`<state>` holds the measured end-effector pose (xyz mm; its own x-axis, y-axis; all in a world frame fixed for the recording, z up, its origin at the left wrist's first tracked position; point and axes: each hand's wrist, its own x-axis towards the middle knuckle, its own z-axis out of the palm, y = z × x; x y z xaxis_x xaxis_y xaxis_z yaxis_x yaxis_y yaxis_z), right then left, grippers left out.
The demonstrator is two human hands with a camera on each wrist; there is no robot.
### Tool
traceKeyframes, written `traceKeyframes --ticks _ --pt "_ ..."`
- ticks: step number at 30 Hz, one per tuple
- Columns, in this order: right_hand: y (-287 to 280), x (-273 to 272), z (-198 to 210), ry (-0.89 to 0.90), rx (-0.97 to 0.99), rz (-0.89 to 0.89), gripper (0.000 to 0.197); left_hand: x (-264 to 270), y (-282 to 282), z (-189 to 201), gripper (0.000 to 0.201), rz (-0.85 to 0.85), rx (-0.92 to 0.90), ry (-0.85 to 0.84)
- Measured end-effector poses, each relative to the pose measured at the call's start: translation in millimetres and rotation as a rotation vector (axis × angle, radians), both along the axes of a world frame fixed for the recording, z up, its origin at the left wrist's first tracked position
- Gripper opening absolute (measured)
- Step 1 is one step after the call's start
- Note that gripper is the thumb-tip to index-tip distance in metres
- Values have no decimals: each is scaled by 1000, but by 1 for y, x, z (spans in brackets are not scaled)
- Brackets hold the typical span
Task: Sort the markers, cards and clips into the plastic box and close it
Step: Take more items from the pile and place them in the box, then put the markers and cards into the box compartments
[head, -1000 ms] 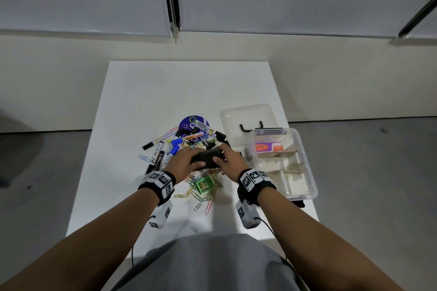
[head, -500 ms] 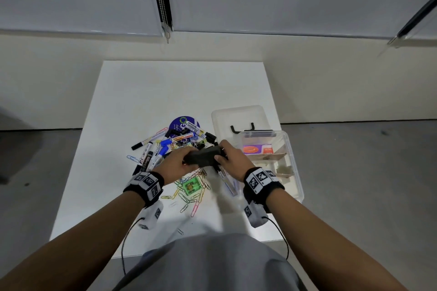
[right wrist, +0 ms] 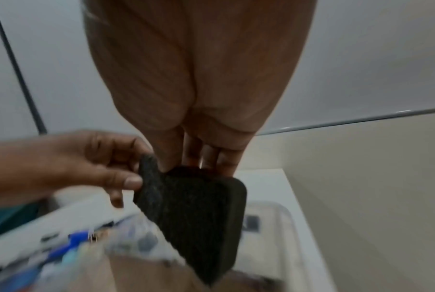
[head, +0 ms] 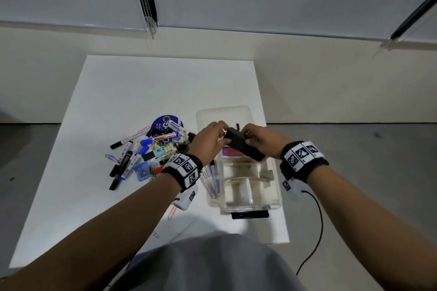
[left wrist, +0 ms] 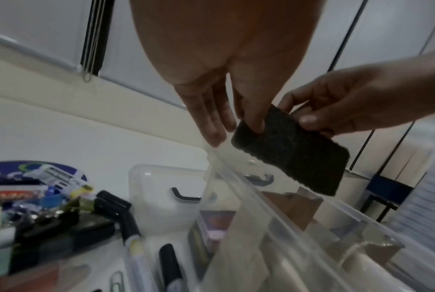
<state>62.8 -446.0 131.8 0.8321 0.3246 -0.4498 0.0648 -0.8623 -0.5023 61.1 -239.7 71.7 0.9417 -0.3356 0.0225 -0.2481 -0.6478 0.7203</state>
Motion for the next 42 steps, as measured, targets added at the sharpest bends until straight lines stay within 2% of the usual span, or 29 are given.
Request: traceKeyframes --ticks 2,5,7,9,12,19,22,25,27,28,30,33,36,39,42 --pt "-9 -2 -11 -62 -64 3 24 -1 -12 -5 26 15 32 20" --pt "-14 -2 -23 -199 -159 56 23 1 -17 -17 38 102 122 30" --pt "-12 -3 -33 -283 -228 194 22 0 -17 -22 45 124 171 172" --pt "-5 -6 -46 -392 -335 336 26 -1 -19 -28 42 103 166 289" --pt "9 -8 -52 -428 -428 412 23 -2 -22 -33 39 110 161 300" --pt "18 6 -63 -71 -535 444 25 -6 -22 -31 41 152 97 363" --pt "19 14 -56 26 -495 333 24 -8 -15 -28 35 171 -15 445" --pt "36 7 -38 -113 -363 86 17 -9 19 -33 25 220 -83 483" --pt "67 -6 -27 -252 -182 -65 19 -9 55 -43 17 279 -16 445" --pt "88 -14 -25 -262 -101 -97 20 -10 74 -49 16 295 77 427" --pt "131 -33 -32 -141 -25 -126 22 -12 107 -61 23 310 292 353" --pt "176 -49 -70 137 -144 -224 48 -8 138 -73 40 271 516 269" --pt "191 -50 -113 206 -296 -406 81 -1 150 -77 53 139 676 262" --pt "195 -47 -135 116 -348 -493 80 5 155 -84 57 54 759 252" --pt "196 -47 -143 93 -378 -496 70 9 161 -95 47 56 752 274"
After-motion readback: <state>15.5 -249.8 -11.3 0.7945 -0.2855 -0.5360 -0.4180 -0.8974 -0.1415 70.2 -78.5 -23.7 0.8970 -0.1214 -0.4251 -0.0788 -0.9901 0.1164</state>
